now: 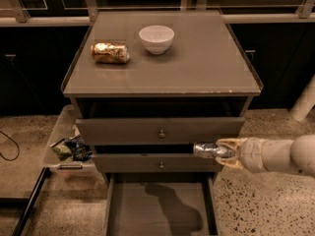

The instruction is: Pick redbull can from bottom drawer and place on counter

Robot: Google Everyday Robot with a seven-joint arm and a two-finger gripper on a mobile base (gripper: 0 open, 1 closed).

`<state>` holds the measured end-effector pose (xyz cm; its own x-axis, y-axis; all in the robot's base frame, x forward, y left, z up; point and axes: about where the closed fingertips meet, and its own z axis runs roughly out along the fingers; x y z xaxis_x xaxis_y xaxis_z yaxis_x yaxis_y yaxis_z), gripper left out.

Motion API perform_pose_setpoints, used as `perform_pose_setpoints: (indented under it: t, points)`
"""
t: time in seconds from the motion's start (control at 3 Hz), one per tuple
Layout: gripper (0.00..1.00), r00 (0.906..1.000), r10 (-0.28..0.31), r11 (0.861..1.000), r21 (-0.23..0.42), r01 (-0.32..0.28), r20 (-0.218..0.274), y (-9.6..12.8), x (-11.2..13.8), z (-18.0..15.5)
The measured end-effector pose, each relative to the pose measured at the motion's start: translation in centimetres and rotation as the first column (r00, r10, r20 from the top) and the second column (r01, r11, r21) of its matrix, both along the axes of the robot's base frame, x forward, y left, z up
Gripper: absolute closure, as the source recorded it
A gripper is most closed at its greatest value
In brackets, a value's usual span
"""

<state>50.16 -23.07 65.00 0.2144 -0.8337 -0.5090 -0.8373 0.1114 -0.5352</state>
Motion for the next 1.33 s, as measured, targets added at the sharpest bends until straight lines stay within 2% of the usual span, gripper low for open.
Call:
perform_pose_setpoints:
  t: [0.33, 0.67, 1.0, 1.33]
  points:
    - [1.00, 0.9995, 0.015, 0.999, -0.037, -0.014, 0.030, -1.7, -0.9, 5.6]
    - [1.00, 0.9941, 0.031, 0.999, -0.024, -0.029, 0.104, -2.1, -2.0, 10.8]
    - [1.00, 0.9897, 0.059, 0.997, 0.034, -0.064, 0.131, -0.2, -2.3, 14.3]
    - [1.00, 0.9791, 0.108, 0.986, 0.110, -0.128, 0.172, 3.2, -2.9, 17.2]
